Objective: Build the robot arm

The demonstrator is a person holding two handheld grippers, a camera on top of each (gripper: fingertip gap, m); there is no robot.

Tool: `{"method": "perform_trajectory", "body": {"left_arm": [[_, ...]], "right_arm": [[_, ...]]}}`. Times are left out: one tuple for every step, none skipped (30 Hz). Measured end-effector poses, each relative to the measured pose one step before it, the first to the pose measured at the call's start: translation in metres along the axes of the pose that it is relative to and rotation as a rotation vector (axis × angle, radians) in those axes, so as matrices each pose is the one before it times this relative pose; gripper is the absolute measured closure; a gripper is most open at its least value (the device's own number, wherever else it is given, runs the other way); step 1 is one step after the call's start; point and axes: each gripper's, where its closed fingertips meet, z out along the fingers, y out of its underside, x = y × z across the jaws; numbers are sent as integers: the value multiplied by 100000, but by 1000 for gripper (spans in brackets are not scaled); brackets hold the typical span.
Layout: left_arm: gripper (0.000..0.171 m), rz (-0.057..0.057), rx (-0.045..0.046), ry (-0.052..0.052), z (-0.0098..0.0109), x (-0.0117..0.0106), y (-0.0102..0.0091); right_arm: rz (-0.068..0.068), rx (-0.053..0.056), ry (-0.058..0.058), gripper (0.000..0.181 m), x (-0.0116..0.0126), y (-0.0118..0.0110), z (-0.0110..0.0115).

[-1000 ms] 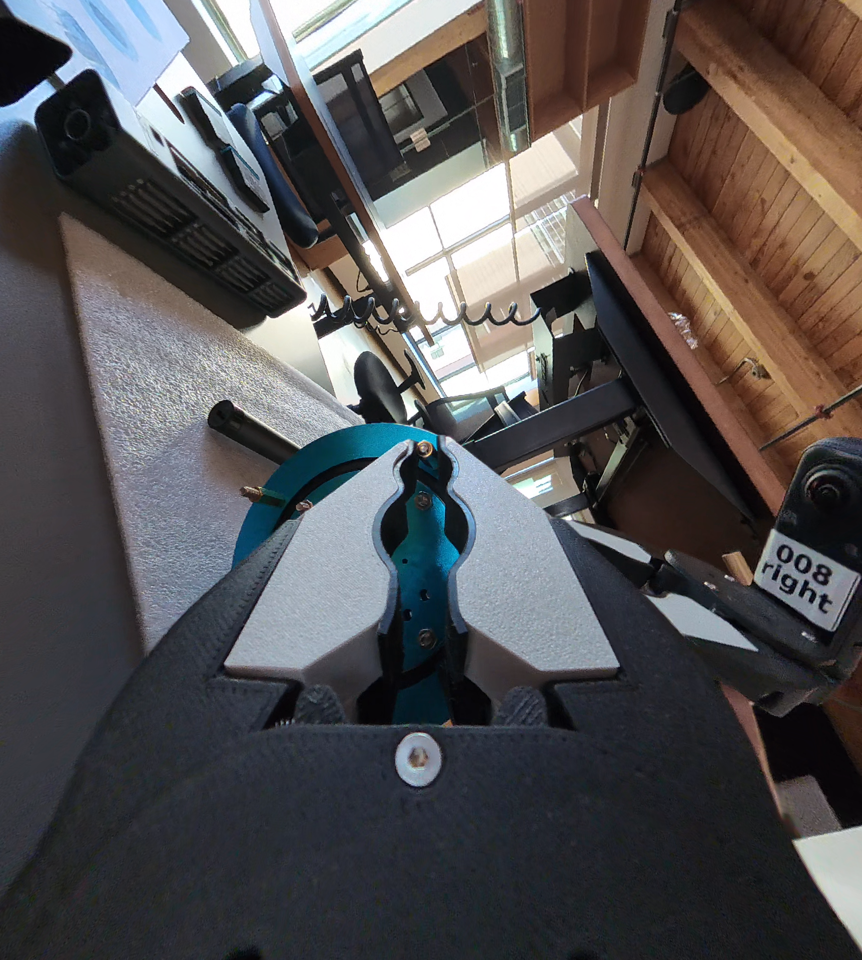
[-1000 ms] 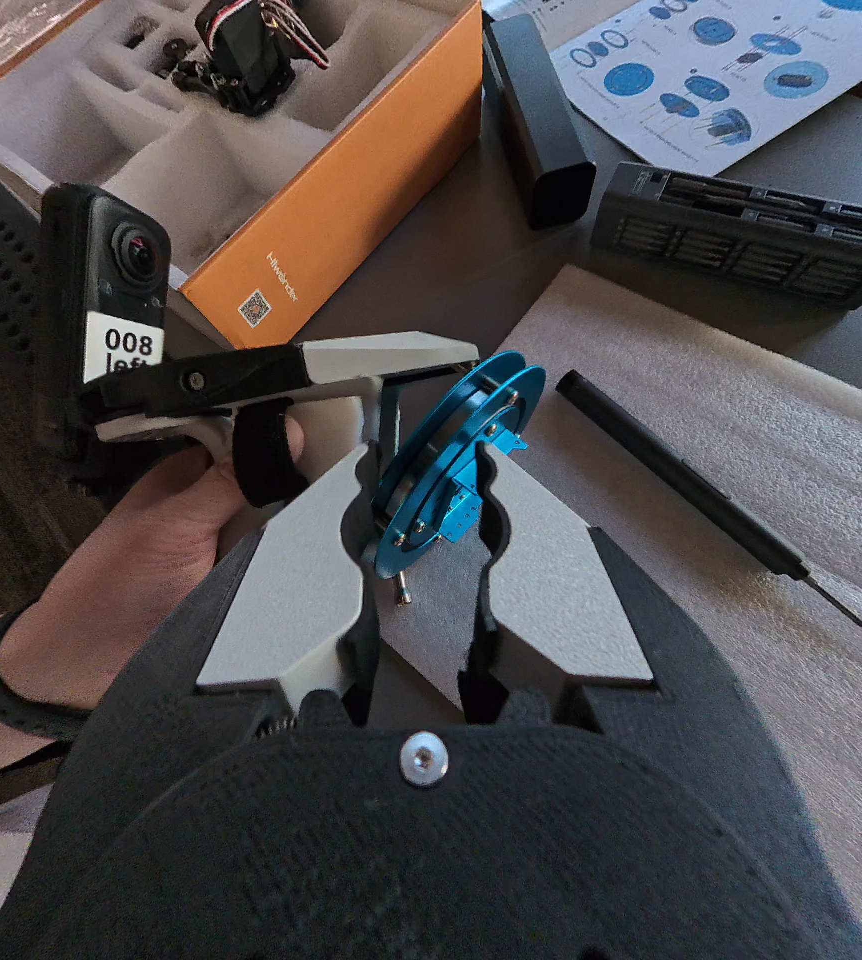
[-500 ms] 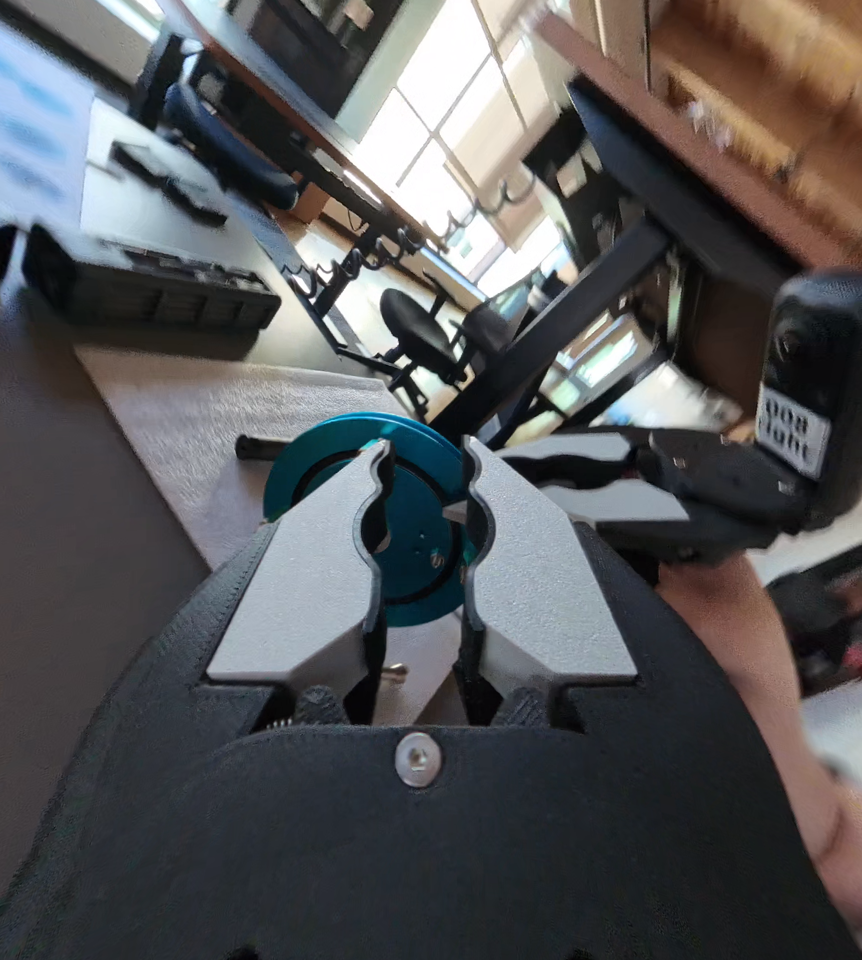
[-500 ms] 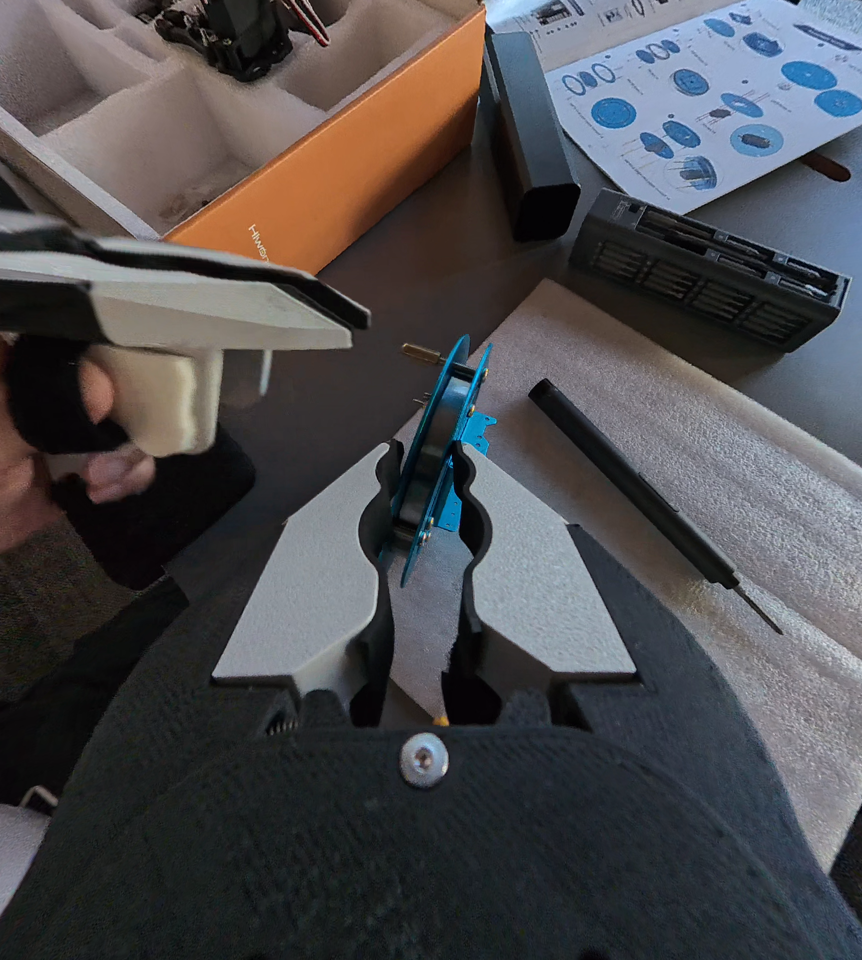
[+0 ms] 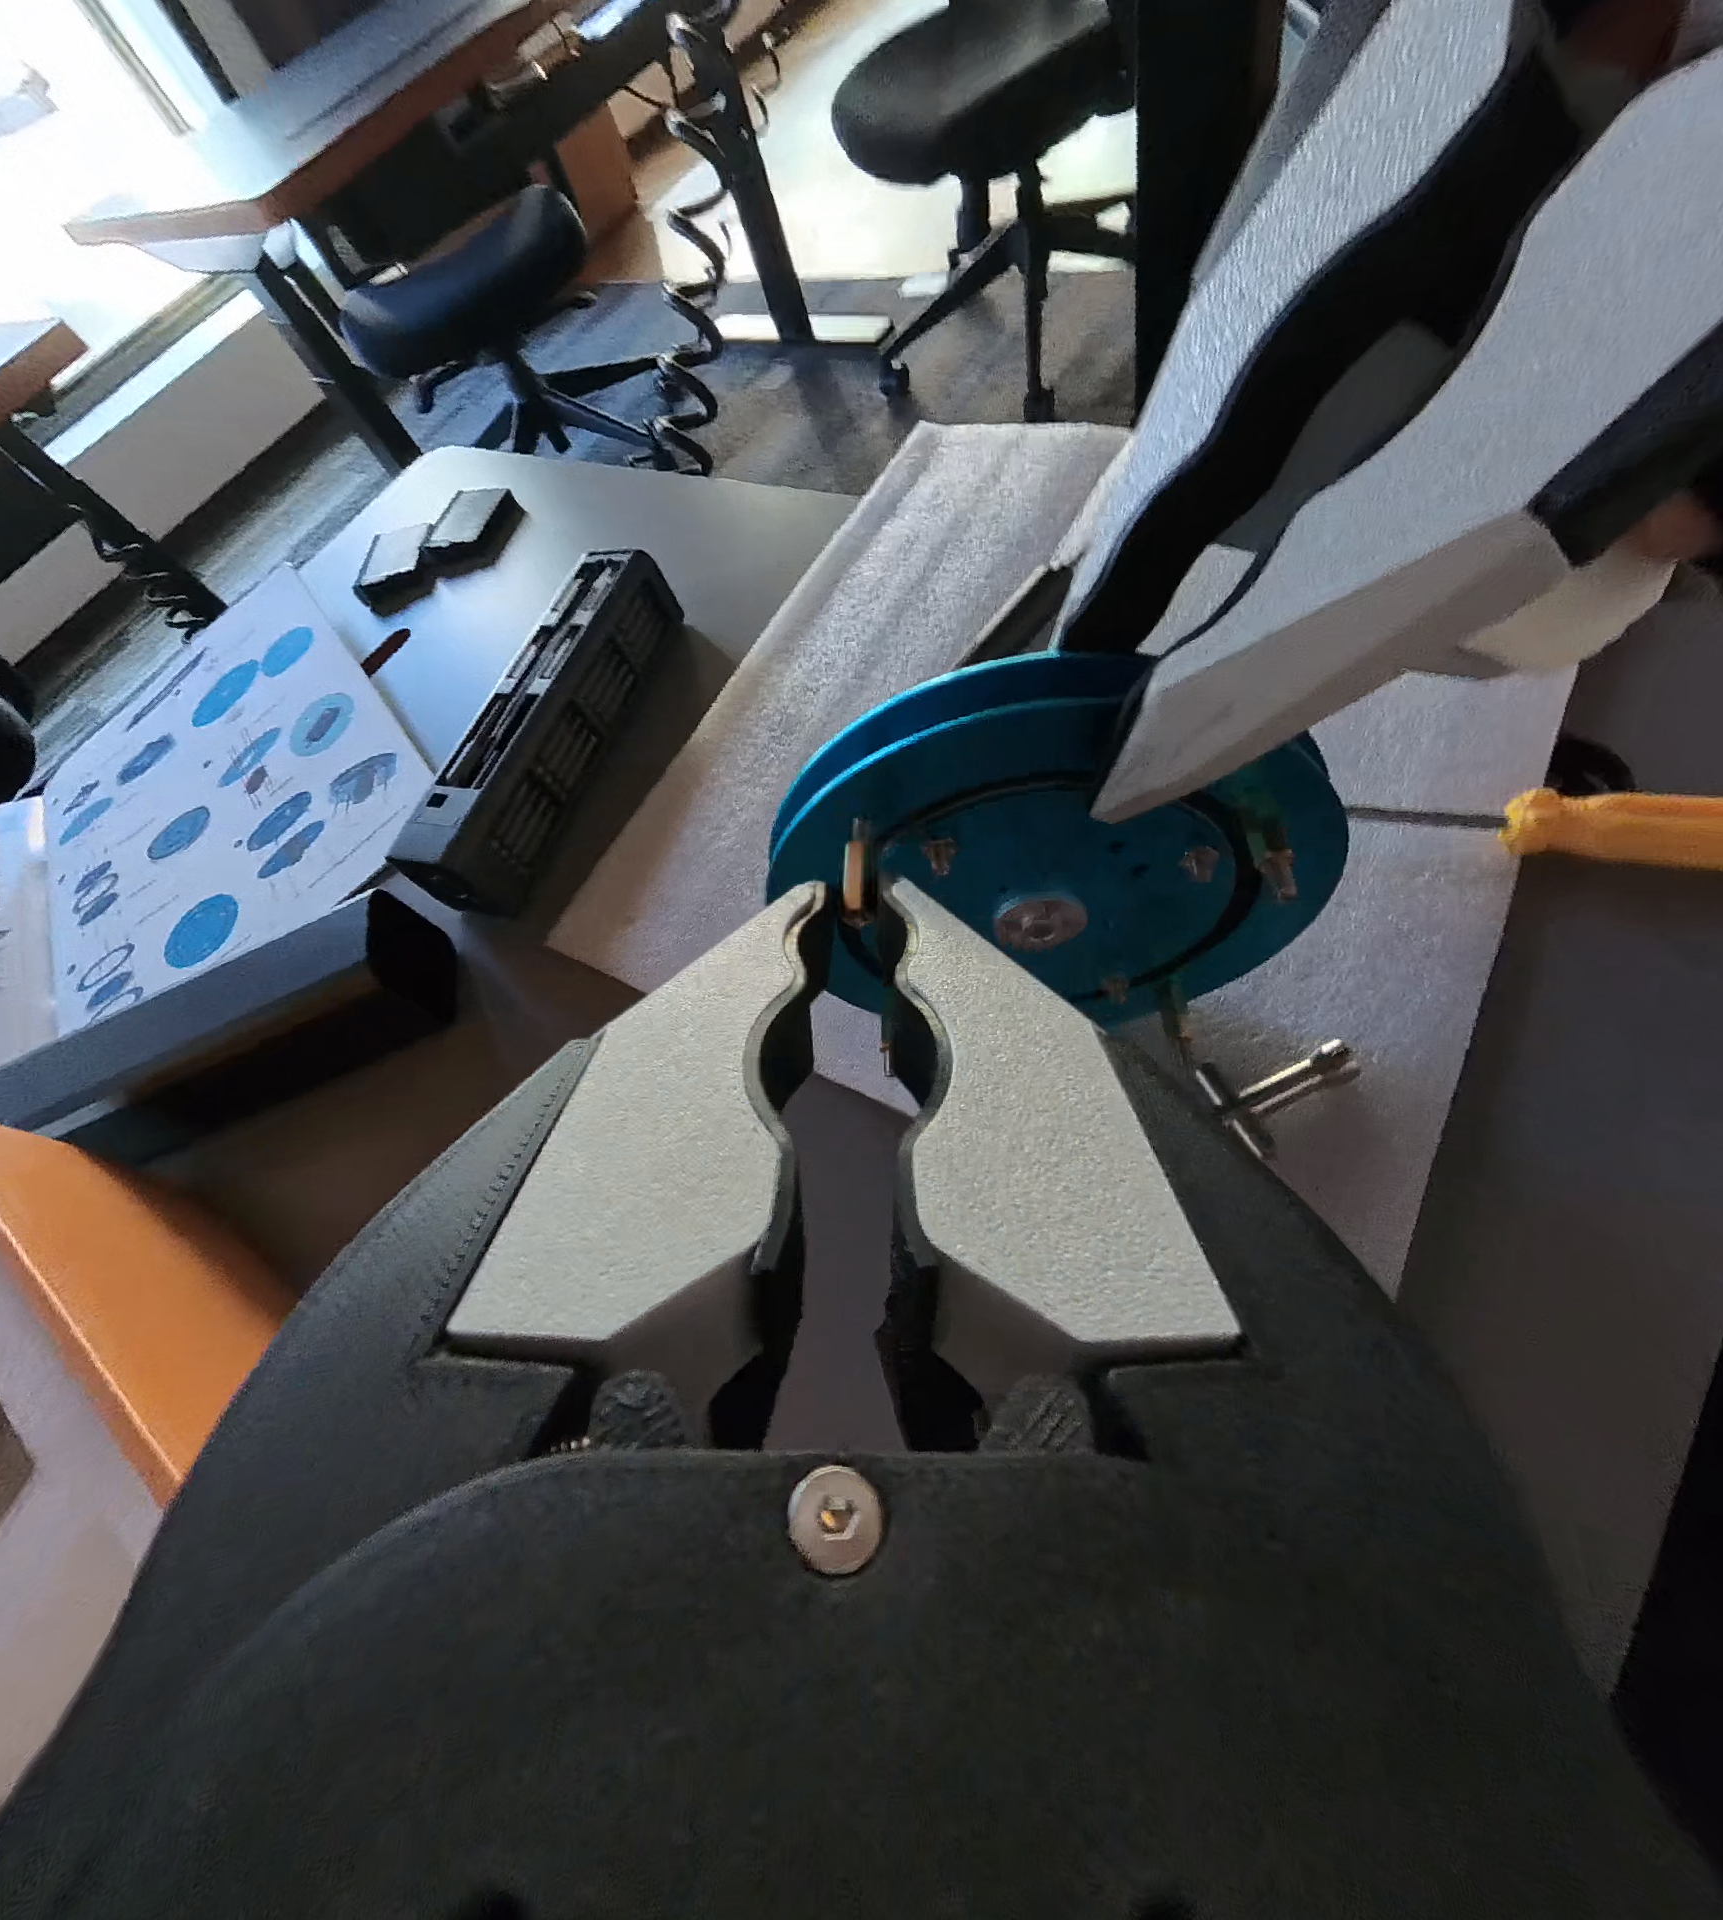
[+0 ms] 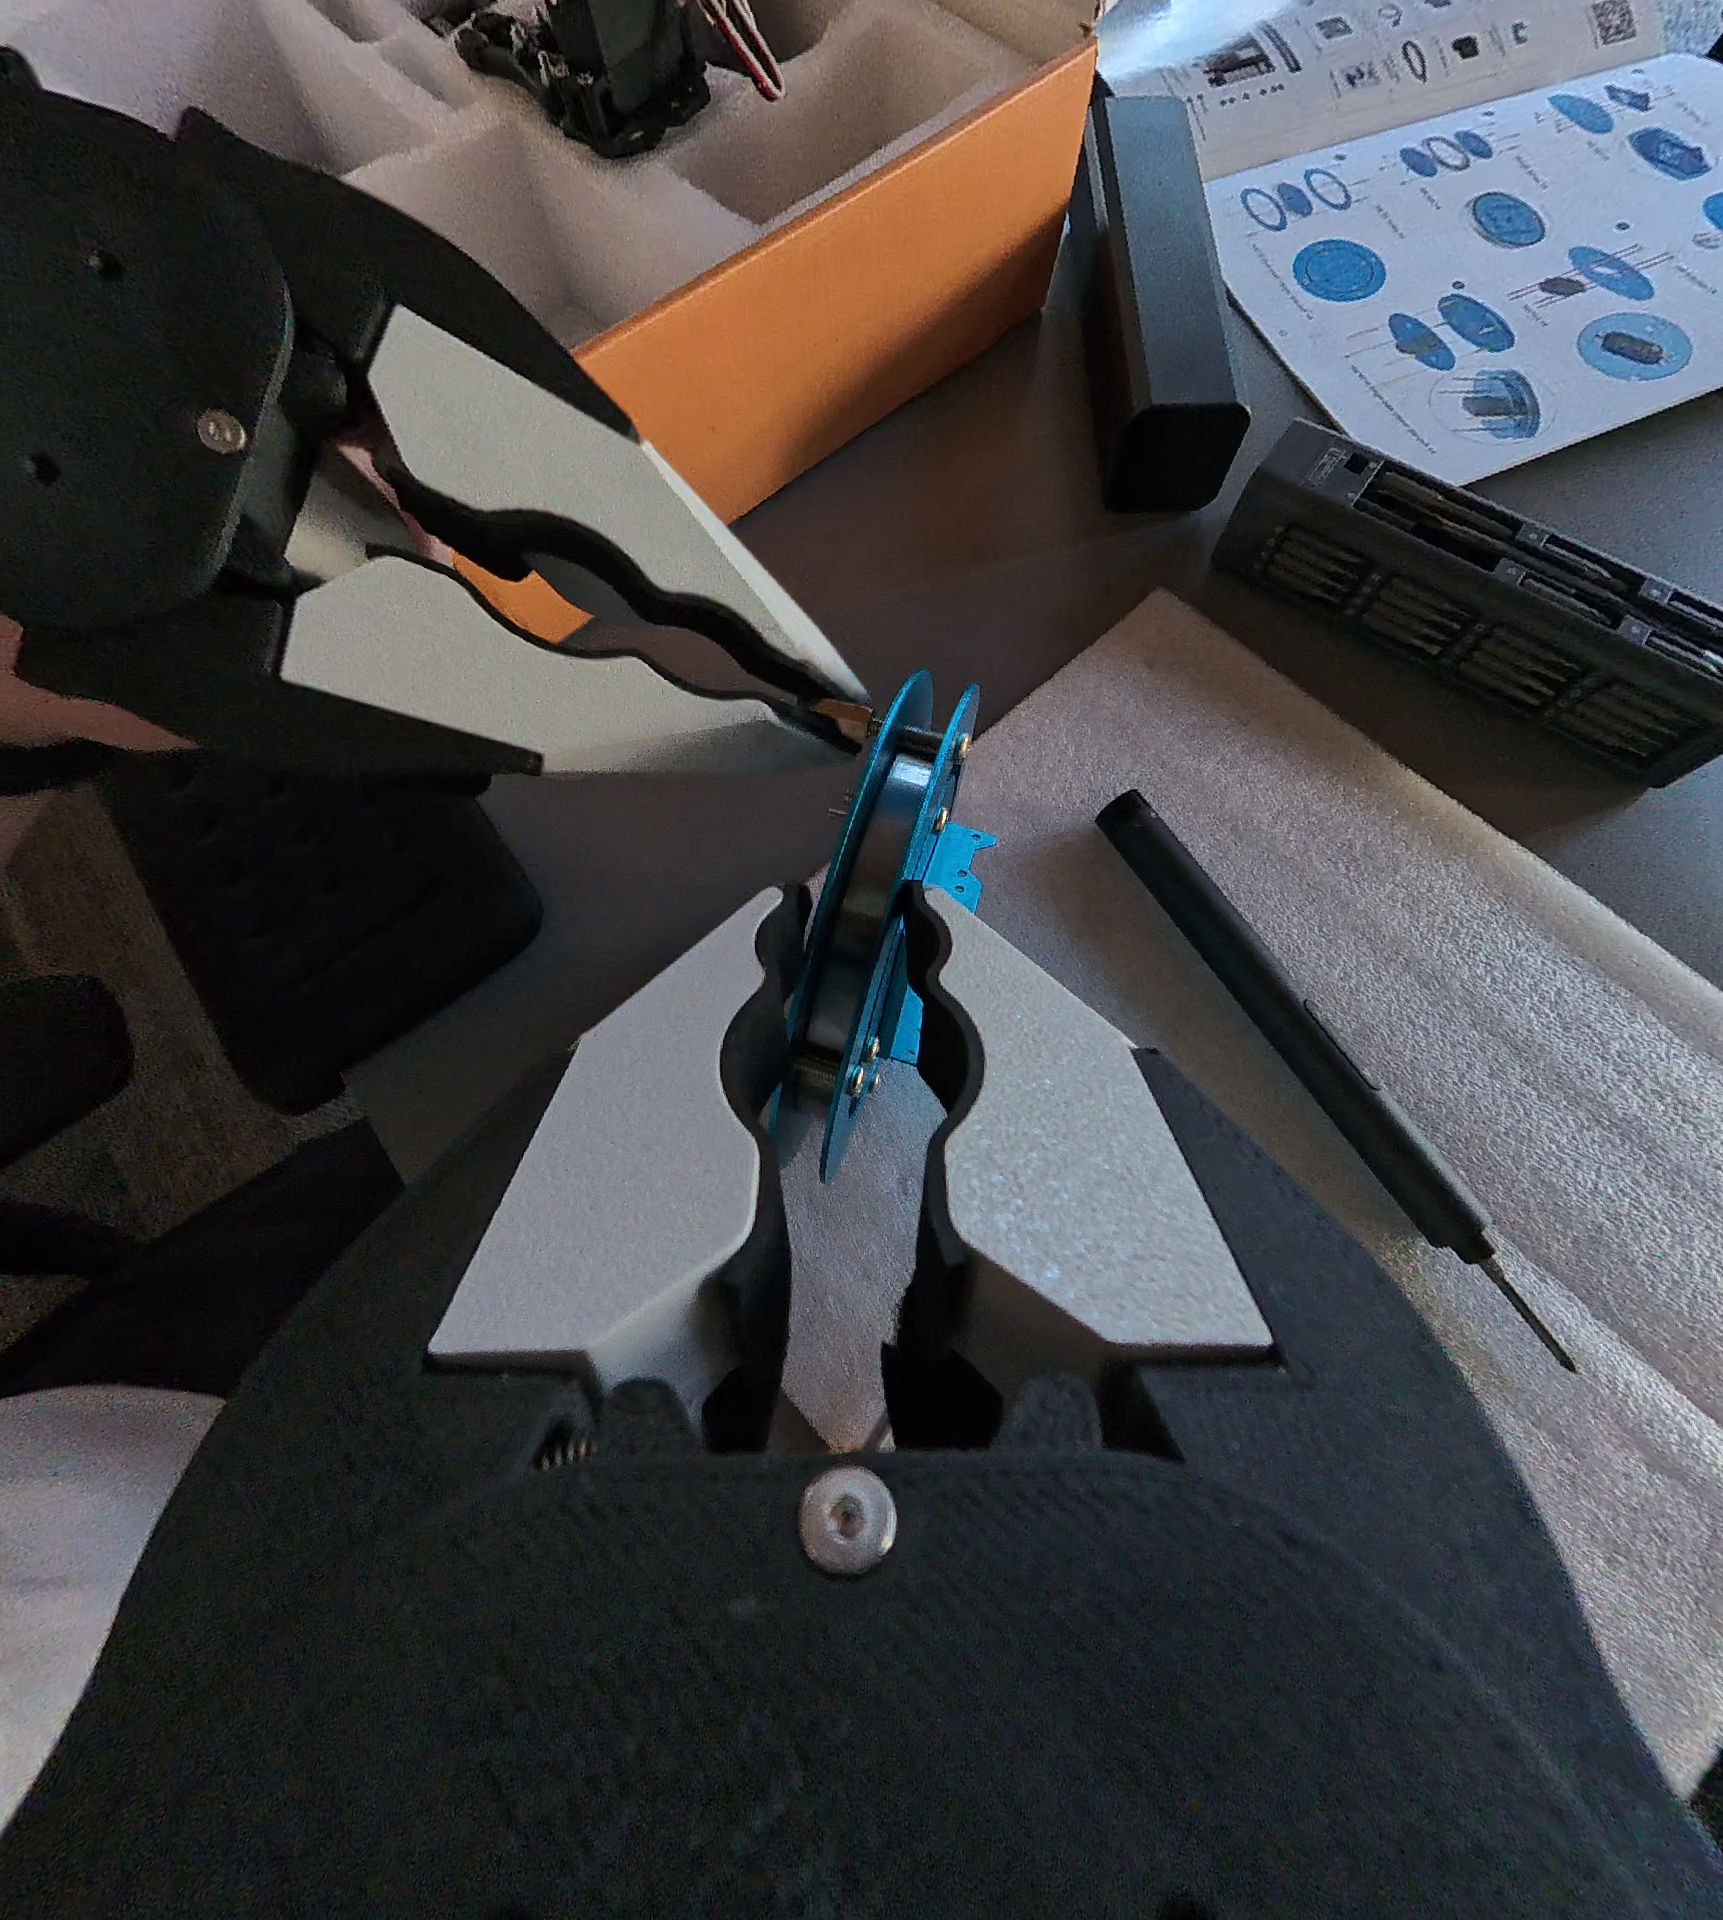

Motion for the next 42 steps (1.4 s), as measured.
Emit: {"method": "perform_trajectory", "body": {"left_arm": [[167,1926,-749,-718,80,-60,53],[167,1688,531,-850,43,-66,-108],[167,1488,546,219,53,74,-83],[167,1364,185,353,33,64,-34],[167,1215,73,406,-15,89,-50],[167,1066,-211,350,-65,72,1],[167,680,-289,255,-90,58,34],[167,110,50,230,-95,72,50],[167,-222,462,287,-96,97,61],[167,-25,603,199,-94,112,100],[167,584,865,-156,-126,102,101],[167,978,960,-303,-175,75,67],[168,996,552,-167,-166,83,69],[168,1229,407,12,-137,64,30],[168,1795,498,157,-77,38,15],[168,2008,704,349,-33,14,0],[167,1754,994,639,26,12,-17],[168,1318,1225,1160,52,32,-33],[168,597,1271,1639,57,67,-57],[168,30,1029,1846,56,49,-85],[168,-27,617,1841,45,18,-56],[168,-37,208,1551,70,-41,-17],[168,212,184,1250,93,-61,-12],[168,700,482,1087,100,-52,-33],[168,897,493,966,105,-39,-46],[168,700,165,845,78,-23,-45],[168,338,-248,814,38,9,-50],[168,276,-382,815,-4,40,-42],[168,503,-284,758,-36,63,-48],[168,783,-202,690,-49,71,-32],[168,1059,-158,567,-52,53,-7],[168,866,-181,451,-40,17,20],[168,187,-179,602,-41,22,18],[168,-401,-76,930,-19,53,-25],[168,-585,-86,936,-10,50,-34],[168,-275,-234,552,16,17,-7],[168,157,-334,29,7,-29,15],[168,241,-195,-236,37,-34,2],[168,248,78,-120,46,-1,-27],[168,343,5,-120,38,5,-22],[168,479,-372,-489,19,-61,15],[168,885,-669,-971,14,-106,55]], "right_arm": [[1412,1388,308,164,27,-84,46],[1531,1470,390,164,-2,-27,-7],[1181,1133,118,164,-60,31,-47],[1051,1208,189,164,-68,24,-48],[1054,1299,530,164,-10,3,-34],[1747,1135,38,164,-85,25,-37],[2092,1063,-522,164,-161,18,-10],[1356,899,-420,163,-149,28,-11],[119,844,253,163,-73,61,-30],[-617,981,-645,162,-223,68,-29],[-456,1274,-1165,161,-280,49,-36],[756,1168,-1668,161,-277,47,-24],[1483,882,-2261,160,-289,42,-31],[1480,491,-2548,160,-273,33,-36],[1491,183,-1886,159,-156,24,-23],[1039,11,-1452,159,-103,15,-27],[-139,-385,-2085,158,-192,34,-58],[-1625,-816,-3046,157,-245,89,-88],[-2414,-553,-3927,157,-220,61,-196],[-3070,579,-4504,154,-156,-110,-319],[-4161,1758,-3395,154,163,-304,-438],[-6276,2440,-2804,154,396,-439,-474],[-8029,3103,-1905,154,724,-479,-431],[-8445,3896,-480,154,1111,-421,-360],[-9146,3596,-1877,156,951,-179,-199],[-9381,2575,-4642,159,403,182,33],[-7806,595,-3668,161,342,512,250],[-5993,-707,-3275,162,246,602,409],[-3867,-1071,-3365,161,91,421,460],[-2709,-314,-2544,162,67,35,448],[-3083,396,-2788,162,-129,-222,425],[-3509,-499,-2147,163,-137,-203,425],[-4135,-733,-905,167,-40,-156,355],[-4003,-514,-1253,170,-147,-122,289],[-2864,-1048,-648,174,-47,21,212],[-1662,-527,75,176,92,11,62],[-252,30,-559,176,40,55,16],[433,255,-783,175,36,35,-41],[567,317,-903,176,-2,-2,-46],[805,228,-967,176,-15,15,-25],[2826,-66,-943,176,62,93,41],[6516,-155,-1686,176,95,102,52]]}}
